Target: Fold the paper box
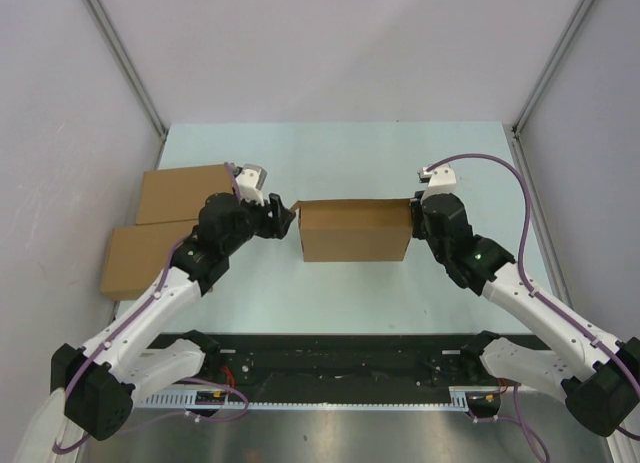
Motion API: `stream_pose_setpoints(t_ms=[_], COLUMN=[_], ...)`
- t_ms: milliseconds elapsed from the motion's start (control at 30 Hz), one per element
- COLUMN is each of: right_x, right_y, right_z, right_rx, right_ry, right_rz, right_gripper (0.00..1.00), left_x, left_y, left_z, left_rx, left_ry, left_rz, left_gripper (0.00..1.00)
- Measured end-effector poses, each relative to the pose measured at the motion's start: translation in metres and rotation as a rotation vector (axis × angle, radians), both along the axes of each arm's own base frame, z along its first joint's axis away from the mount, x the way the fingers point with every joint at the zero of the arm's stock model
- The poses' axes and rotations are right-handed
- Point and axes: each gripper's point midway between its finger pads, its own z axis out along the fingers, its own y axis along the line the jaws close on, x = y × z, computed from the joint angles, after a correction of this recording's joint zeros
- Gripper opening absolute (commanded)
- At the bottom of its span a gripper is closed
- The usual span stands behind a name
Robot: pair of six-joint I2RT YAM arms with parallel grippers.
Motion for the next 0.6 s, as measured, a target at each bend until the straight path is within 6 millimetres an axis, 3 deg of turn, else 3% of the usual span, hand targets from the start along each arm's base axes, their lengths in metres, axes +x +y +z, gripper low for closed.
stream_pose_setpoints(t_ms=[267, 500, 600], right_x=[0.000, 0.000, 0.000], right_y=[0.000, 0.001, 0.001], right_z=[0.000, 0.001, 0.001], right_rx=[0.001, 0.004, 0.004], right_ry=[0.000, -0.002, -0.002], right_rz=[0.001, 0.003, 0.004], right_gripper=[0.13, 0.13, 0.12], left_x=[0.007, 0.010, 0.009], left_y=[-0.003, -0.009, -0.011], left_z=[0.002, -0.011, -0.012], left_rx=[0.020, 0.034, 0.033], left_ry=[-0.005, 0.029, 0.034], left_rz=[-0.008, -0.032, -0.043], left_gripper=[0.60, 0.28, 0.22])
